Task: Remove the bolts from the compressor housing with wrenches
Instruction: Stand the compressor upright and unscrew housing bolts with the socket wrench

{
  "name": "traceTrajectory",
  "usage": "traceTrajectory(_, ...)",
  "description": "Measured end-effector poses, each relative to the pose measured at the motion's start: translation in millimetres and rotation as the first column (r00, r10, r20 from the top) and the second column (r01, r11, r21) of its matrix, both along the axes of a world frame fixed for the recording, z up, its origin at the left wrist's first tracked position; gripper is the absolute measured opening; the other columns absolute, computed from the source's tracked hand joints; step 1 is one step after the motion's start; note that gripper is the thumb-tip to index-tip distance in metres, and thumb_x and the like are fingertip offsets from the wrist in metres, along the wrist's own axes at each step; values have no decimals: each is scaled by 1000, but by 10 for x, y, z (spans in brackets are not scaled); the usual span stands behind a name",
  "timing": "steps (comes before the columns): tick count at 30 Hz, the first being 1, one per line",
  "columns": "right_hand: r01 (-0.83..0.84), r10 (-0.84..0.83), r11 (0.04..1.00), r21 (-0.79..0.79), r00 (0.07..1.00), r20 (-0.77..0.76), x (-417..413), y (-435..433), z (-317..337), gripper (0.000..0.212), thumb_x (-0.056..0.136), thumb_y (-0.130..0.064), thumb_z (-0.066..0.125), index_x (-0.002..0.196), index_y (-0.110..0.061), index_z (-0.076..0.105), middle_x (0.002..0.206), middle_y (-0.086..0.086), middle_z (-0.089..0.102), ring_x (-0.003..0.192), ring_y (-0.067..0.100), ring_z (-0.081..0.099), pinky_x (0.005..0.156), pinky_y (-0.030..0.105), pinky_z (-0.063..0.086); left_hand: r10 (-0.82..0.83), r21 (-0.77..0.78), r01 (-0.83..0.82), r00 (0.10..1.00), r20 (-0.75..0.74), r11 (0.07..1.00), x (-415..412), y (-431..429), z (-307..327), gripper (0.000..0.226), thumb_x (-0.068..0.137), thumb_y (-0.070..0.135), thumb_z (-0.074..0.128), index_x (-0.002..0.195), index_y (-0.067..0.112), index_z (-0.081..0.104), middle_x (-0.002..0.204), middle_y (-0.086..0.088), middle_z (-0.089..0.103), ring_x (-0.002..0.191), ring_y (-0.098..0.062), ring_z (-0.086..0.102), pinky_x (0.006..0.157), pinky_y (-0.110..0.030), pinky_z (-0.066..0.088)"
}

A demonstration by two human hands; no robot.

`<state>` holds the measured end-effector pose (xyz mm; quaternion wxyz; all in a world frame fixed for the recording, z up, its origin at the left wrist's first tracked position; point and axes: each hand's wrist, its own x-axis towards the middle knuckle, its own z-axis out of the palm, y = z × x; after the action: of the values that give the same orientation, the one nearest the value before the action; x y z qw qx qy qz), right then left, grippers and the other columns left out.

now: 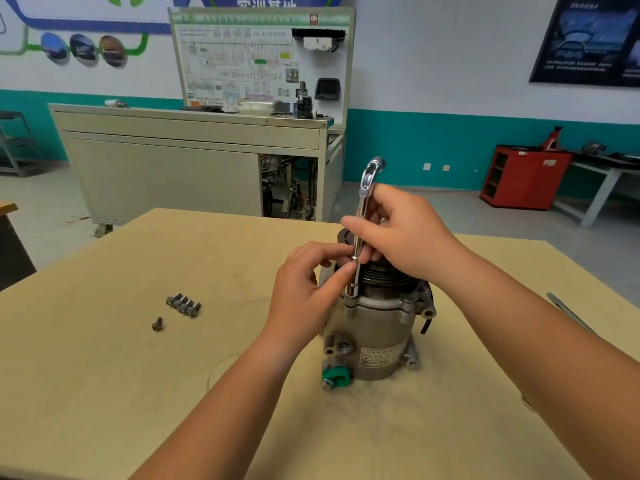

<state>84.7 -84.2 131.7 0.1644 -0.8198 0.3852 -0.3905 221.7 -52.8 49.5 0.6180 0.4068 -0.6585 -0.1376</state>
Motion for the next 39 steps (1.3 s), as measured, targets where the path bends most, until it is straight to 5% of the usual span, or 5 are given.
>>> traceTrajectory(18, 117, -124, 984, -133, 991, -47, 65, -23, -110, 40, 80, -50, 63, 68, -14, 51, 60, -3, 52, 57, 11, 47, 54, 32, 38, 113, -11, -114, 992, -58, 993, -152, -33, -394, 15, 73, 48, 61, 81, 42, 49, 84, 23, 56, 84, 1, 48, 70, -8, 35)
traceTrajectory(23, -121, 115, 991, 60, 990, 83, 3, -19, -87, 4, 88, -30, 59, 91, -28, 61, 86, -6, 65, 82, 8, 62, 76, 23, 51, 118, -76, -119, 993, -16, 990, -131, -32, -398, 12, 79, 43, 60, 82, 44, 48, 78, 23, 52, 84, 4, 47, 71, -8, 35)
traceTrajectory(28, -521, 402, 838, 162, 790, 462, 9, -58, 14, 27, 87, -27, 42, 111, -20, 53, 96, -1, 67, 87, 15, 65, 83, 33, 47, 108, -70, -107, 994, 8, 992, -110, -34, -409, 7, 81, 42, 57, 86, 39, 53, 81, 21, 54, 85, 3, 49, 74, -8, 36)
traceTrajectory(34, -713, 496, 673, 198, 633, 594, 102, -96, 170, 79, 85, -53, 1, 90, -9, 66, 76, 4, 70, 73, 17, 65, 69, 24, 50, 102, -62, -101, 995, 15, 993, -92, -29, -413, 10, 82, 42, 56, 88, 34, 57, 81, 21, 54, 86, 2, 50, 74, -9, 37)
traceTrajectory(39, -705, 413, 670, 230, 612, 674, 197, -137, 90, 63, 89, -53, 13, 67, -15, 58, 57, 1, 57, 54, 14, 51, 56, 25, 45, 82, -62, -84, 996, -21, 995, -104, -29, -419, 7, 81, 41, 57, 88, 39, 54, 81, 19, 55, 86, 1, 49, 74, -8, 35)
